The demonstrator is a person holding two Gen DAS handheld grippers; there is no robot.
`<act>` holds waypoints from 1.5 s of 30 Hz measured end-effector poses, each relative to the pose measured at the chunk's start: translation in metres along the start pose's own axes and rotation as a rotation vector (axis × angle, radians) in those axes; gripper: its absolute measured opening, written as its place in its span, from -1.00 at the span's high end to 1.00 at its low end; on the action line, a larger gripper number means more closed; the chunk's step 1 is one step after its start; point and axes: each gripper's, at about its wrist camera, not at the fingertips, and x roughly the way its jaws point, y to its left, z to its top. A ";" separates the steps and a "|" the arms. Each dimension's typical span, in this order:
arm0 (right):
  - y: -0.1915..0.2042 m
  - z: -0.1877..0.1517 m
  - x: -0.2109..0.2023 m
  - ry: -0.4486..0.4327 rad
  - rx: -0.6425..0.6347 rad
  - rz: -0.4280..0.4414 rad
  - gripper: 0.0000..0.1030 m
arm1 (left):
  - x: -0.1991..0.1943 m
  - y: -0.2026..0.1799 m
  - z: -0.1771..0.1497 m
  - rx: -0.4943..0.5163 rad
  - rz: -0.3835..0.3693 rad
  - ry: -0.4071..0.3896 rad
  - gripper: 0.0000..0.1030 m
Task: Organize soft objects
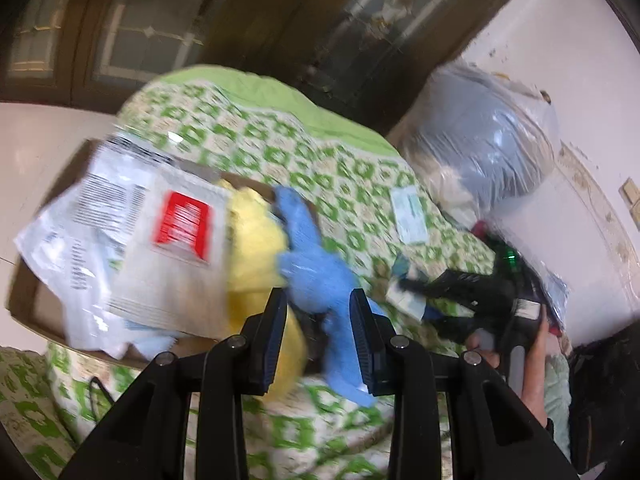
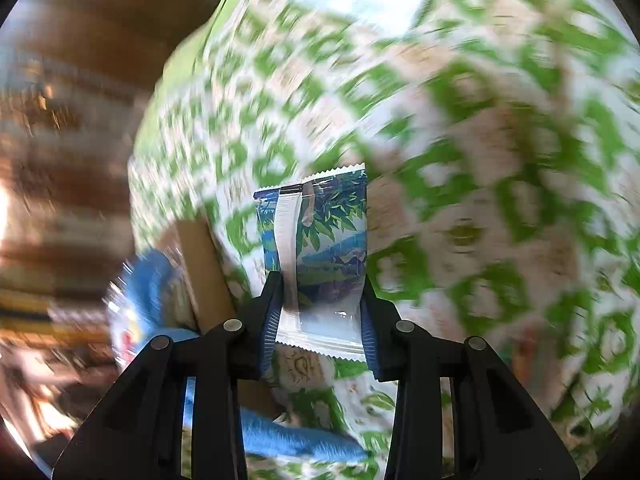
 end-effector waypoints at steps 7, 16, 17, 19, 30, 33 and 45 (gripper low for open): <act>-0.048 -0.010 -0.084 -0.255 0.059 0.028 0.31 | 0.066 -0.087 -0.022 0.111 -0.151 0.260 0.10; -0.090 -0.017 -0.121 -0.411 0.175 0.101 0.30 | 0.201 -0.142 -0.065 0.244 -0.100 0.644 0.10; -0.093 -0.017 -0.125 -0.419 0.178 0.109 0.30 | 0.210 -0.144 -0.067 0.251 -0.090 0.658 0.10; -0.096 -0.016 -0.126 -0.429 0.187 0.124 0.30 | 0.224 -0.150 -0.072 0.258 -0.077 0.700 0.10; -0.104 -0.012 -0.112 -0.396 0.223 0.162 0.30 | 0.239 -0.159 -0.098 0.260 -0.034 0.713 0.82; -0.106 -0.013 -0.113 -0.403 0.227 0.170 0.30 | 0.209 -0.156 -0.090 0.254 -0.056 0.630 0.83; -0.040 -0.024 -0.106 -0.340 -0.062 0.281 0.30 | 0.011 -0.048 0.009 -0.010 -0.069 0.121 0.82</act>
